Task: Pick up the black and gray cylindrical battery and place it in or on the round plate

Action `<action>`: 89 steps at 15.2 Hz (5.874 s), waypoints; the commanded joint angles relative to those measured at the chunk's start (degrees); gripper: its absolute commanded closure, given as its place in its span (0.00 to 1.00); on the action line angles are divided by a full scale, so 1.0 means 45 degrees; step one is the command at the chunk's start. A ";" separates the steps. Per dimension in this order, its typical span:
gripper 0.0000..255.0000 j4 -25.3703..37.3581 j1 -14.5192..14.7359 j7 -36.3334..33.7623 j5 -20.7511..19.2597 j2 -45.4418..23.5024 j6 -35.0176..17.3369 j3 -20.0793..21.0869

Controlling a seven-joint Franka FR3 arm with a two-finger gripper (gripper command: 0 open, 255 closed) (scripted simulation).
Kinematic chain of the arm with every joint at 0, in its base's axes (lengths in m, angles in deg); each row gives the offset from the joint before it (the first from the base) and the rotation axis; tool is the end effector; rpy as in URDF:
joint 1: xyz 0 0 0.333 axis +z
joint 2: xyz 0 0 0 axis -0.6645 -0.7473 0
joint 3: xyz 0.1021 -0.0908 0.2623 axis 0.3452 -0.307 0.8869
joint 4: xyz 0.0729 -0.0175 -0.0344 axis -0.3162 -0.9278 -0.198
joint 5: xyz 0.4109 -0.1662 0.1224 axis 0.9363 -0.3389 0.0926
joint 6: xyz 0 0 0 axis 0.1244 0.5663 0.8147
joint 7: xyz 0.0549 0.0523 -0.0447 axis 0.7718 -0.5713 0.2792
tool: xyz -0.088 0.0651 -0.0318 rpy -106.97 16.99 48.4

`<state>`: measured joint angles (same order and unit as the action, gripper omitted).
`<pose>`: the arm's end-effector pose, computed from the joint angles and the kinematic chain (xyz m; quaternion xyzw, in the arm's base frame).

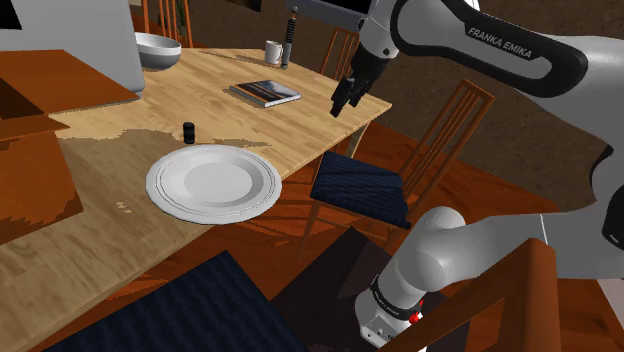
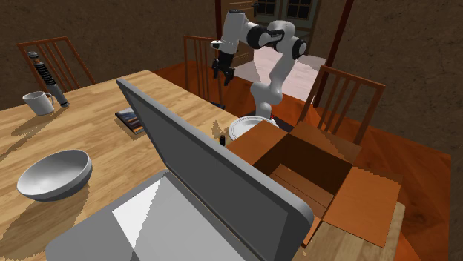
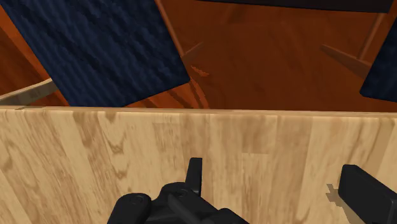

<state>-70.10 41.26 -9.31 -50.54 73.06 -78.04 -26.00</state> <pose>0.3999 -0.0206 0.6397 0.9905 0.0359 0.1160 0.0640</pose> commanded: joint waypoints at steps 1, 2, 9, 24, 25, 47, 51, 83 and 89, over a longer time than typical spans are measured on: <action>0.00 0.0000 0.0000 0.0000 0.0000 0.0000 0.0000 0.0000; 0.00 0.0187 0.0072 -0.0220 0.0129 -0.0354 -0.0053 0.0202; 0.00 0.1881 0.0483 -0.1704 0.0825 -0.3024 -0.0299 0.1544; 0.00 0.8026 0.1365 -0.4881 0.0665 -0.9881 0.0459 0.4010; 0.00 0.8600 0.1482 -0.5094 0.0559 -1.0416 0.0606 0.4134; 1.00 0.9828 0.2050 -0.5945 0.0079 -1.2646 0.0057 0.4486; 1.00 0.9826 0.2049 -0.5944 0.0079 -1.2645 0.0055 0.4485; 1.00 0.8632 0.2655 -0.7015 0.1466 -0.8629 0.2680 0.5070; 1.00 0.7031 0.2801 -0.7179 0.1846 -0.7631 0.2010 0.5120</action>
<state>-37.30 53.84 -41.61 -42.37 38.34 -68.16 -2.93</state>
